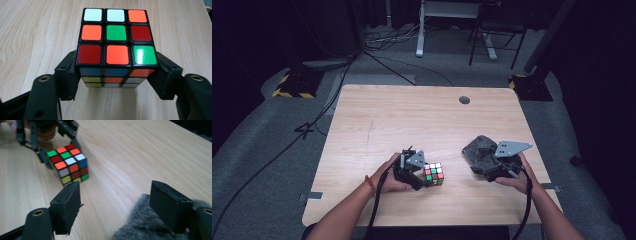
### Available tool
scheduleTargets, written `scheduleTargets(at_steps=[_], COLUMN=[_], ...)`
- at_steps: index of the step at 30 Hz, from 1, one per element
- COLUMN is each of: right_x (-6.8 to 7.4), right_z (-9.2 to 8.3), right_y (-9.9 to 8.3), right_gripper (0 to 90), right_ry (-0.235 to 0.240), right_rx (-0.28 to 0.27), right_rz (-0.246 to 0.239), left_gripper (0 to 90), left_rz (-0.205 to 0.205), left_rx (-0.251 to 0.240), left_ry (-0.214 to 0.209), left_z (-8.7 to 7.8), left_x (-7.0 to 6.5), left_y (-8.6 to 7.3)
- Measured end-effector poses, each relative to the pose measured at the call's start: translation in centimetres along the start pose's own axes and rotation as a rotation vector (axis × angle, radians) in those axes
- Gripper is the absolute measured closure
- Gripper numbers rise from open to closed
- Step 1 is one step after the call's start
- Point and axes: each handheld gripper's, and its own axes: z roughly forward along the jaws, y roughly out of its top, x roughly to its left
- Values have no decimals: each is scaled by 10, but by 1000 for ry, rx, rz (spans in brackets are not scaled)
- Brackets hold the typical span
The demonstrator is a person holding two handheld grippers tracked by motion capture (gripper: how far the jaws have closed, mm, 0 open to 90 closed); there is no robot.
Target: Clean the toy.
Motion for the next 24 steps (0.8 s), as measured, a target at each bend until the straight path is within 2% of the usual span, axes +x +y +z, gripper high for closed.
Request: scheduleTargets(at_steps=[8,10,12,15,21,24], right_x=[25,30,33,35,35,35], right_z=[31,39,45,50,53,53], right_y=[3,1,-2,-6,-8,-8], right_gripper=[362,378,400,417,431,432], right_ry=[108,131,140,150,160,157], right_rx=[48,61,82,102,108,111], right_rz=[-63,-59,-68,-74,-64,-66], left_gripper=[334,331,292,289,309,327], left_rz=[27,32,34,45,47,66], left_rx=[-9,-7,-18,-31,-89,-106], left_ry=[-33,-25,-17,-8,19,26], left_z=[13,14,13,6,-9,-12], left_x=[-6,-8,-9,-11,-14,-16], left_y=[11,13,13,13,14,16])
